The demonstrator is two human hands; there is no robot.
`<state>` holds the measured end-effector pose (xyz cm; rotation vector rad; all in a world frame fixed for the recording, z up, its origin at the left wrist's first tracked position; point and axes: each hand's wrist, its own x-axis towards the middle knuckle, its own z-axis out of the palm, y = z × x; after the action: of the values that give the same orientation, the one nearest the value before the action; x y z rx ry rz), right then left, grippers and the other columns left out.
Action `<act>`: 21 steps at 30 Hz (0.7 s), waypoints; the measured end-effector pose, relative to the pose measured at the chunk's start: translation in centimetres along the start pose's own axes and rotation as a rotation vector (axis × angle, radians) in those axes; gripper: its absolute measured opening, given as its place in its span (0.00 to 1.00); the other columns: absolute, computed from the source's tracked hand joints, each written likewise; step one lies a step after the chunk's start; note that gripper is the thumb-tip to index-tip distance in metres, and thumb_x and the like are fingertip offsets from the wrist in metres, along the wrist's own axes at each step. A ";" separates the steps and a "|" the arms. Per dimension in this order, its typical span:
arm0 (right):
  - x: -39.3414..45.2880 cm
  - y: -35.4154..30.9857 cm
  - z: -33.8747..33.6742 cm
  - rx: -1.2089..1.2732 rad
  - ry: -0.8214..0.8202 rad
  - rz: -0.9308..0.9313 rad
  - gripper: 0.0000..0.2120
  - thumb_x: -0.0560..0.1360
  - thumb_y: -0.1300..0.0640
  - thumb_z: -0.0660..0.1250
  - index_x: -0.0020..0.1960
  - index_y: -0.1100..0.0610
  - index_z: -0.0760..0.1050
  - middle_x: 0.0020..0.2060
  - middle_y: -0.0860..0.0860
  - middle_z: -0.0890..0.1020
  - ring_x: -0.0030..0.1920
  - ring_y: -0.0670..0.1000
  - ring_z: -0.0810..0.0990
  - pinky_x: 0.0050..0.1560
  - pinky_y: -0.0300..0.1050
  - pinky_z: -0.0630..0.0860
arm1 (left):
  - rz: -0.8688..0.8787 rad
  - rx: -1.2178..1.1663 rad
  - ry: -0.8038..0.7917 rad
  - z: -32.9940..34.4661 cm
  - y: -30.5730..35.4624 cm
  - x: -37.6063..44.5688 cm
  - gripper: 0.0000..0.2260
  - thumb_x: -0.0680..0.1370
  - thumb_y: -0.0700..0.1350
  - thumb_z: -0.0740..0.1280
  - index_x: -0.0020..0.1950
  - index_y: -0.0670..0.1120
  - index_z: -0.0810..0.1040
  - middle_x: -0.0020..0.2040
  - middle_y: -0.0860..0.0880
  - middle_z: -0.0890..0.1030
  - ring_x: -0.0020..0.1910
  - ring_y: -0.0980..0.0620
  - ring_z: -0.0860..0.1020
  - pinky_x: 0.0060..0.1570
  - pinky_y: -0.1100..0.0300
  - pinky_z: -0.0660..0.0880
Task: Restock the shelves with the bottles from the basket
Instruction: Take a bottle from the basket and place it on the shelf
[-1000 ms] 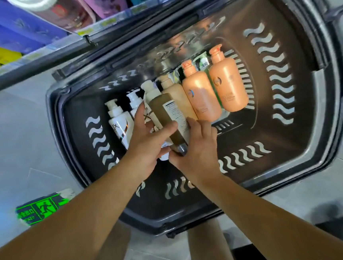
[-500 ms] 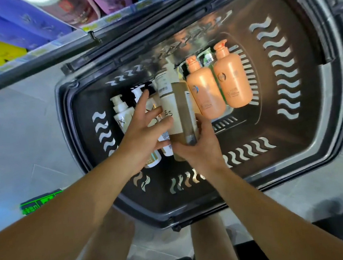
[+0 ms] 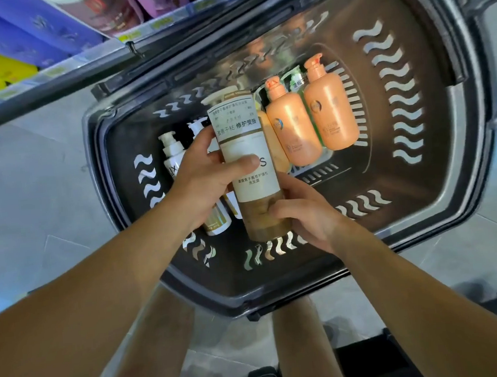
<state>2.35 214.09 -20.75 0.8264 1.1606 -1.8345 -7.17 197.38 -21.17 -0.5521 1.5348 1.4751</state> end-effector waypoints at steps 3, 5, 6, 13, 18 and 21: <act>-0.5 -0.4 0.8 -0.163 0.023 -0.012 0.33 0.66 0.62 0.70 0.71 0.51 0.70 0.59 0.51 0.81 0.61 0.52 0.80 0.65 0.56 0.75 | 0.018 0.086 0.027 -0.6 0.5 -0.8 0.32 0.64 0.43 0.79 0.66 0.54 0.74 0.53 0.50 0.85 0.52 0.52 0.84 0.46 0.54 0.81; -1.0 -0.9 1.1 -0.188 0.052 -0.017 0.34 0.67 0.58 0.72 0.72 0.51 0.69 0.61 0.50 0.80 0.62 0.51 0.78 0.68 0.56 0.73 | 0.034 0.109 0.036 -1.2 1.1 -1.6 0.35 0.61 0.44 0.80 0.67 0.55 0.74 0.54 0.51 0.85 0.54 0.53 0.83 0.46 0.54 0.81; -1.4 -1.2 1.3 -0.186 0.081 -0.027 0.35 0.67 0.56 0.73 0.73 0.52 0.68 0.62 0.51 0.79 0.63 0.52 0.78 0.68 0.56 0.72 | 0.048 0.115 0.036 -1.6 1.5 -2.1 0.37 0.60 0.45 0.80 0.67 0.54 0.74 0.54 0.51 0.85 0.54 0.52 0.83 0.46 0.53 0.82; -5.6 -7.1 7.2 -0.236 0.269 -0.188 0.30 0.71 0.60 0.76 0.70 0.49 0.71 0.62 0.48 0.77 0.60 0.38 0.76 0.58 0.36 0.73 | 0.161 0.142 0.075 -5.5 8.3 -9.6 0.38 0.55 0.47 0.81 0.64 0.57 0.75 0.58 0.52 0.84 0.56 0.51 0.83 0.51 0.48 0.80; -11.8 -14.3 16.2 -0.409 0.300 -0.408 0.29 0.72 0.61 0.75 0.69 0.45 0.69 0.67 0.48 0.76 0.68 0.43 0.72 0.71 0.44 0.68 | 0.263 0.195 0.113 -10.3 15.6 -19.4 0.35 0.61 0.39 0.81 0.65 0.54 0.76 0.55 0.52 0.85 0.53 0.52 0.83 0.45 0.59 0.80; -16.3 -18.0 22.2 -0.621 0.321 -0.516 0.33 0.71 0.55 0.76 0.73 0.48 0.68 0.68 0.46 0.74 0.68 0.43 0.71 0.70 0.43 0.67 | 0.338 0.203 0.181 -13.4 18.9 -26.1 0.35 0.65 0.35 0.80 0.69 0.50 0.74 0.57 0.50 0.83 0.55 0.51 0.82 0.46 0.60 0.81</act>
<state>-8.15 202.83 8.29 0.4854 2.1645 -1.5816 -13.94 181.29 9.09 -0.3226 1.9699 1.5240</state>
